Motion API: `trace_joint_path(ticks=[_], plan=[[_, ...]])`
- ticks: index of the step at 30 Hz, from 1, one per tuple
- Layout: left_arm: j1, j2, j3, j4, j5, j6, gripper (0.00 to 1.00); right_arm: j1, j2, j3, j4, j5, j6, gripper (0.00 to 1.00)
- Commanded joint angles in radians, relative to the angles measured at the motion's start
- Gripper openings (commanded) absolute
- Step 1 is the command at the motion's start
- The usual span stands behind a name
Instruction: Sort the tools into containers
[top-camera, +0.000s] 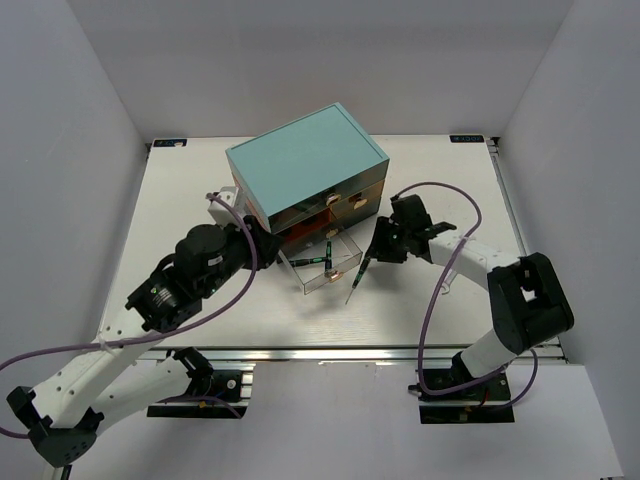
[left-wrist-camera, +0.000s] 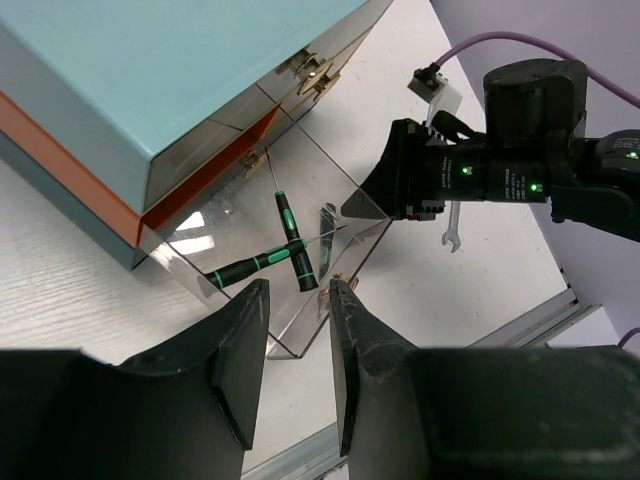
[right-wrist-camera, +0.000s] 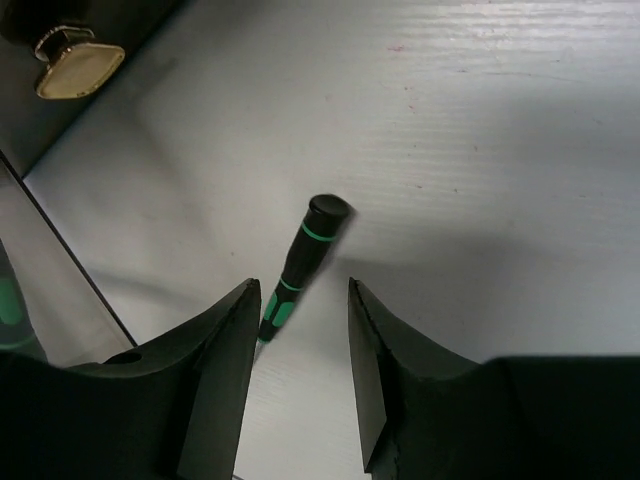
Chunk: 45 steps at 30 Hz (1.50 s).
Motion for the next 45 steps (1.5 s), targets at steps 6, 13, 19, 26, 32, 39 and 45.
trace_joint_path(ticks=[6, 13, 19, 26, 32, 39, 45], plan=[[-0.006, -0.048, -0.024, -0.061, -0.049, -0.02, 0.42, 0.051, 0.064, 0.073, 0.016, 0.169, 0.047, 0.49], [-0.006, -0.048, -0.027, -0.076, -0.058, -0.012, 0.42, 0.083, 0.121, 0.093, 0.039, 0.198, 0.048, 0.49], [-0.006, -0.068, -0.032, -0.096, -0.073, -0.021, 0.42, 0.128, 0.136, 0.094, 0.039, 0.232, 0.048, 0.48], [-0.005, -0.09, -0.039, -0.115, -0.081, -0.032, 0.42, 0.134, 0.1, -0.004, 0.038, 0.271, 0.042, 0.44], [-0.006, -0.091, -0.027, -0.13, -0.083, -0.032, 0.42, 0.129, 0.066, -0.082, 0.052, 0.296, 0.03, 0.38], [-0.008, -0.111, -0.013, -0.165, -0.092, -0.044, 0.42, 0.02, -0.001, -0.091, 0.026, 0.281, -0.029, 0.31], [-0.006, -0.116, -0.024, -0.158, -0.089, -0.047, 0.42, 0.008, -0.071, -0.079, 0.045, 0.021, -0.036, 0.47]])
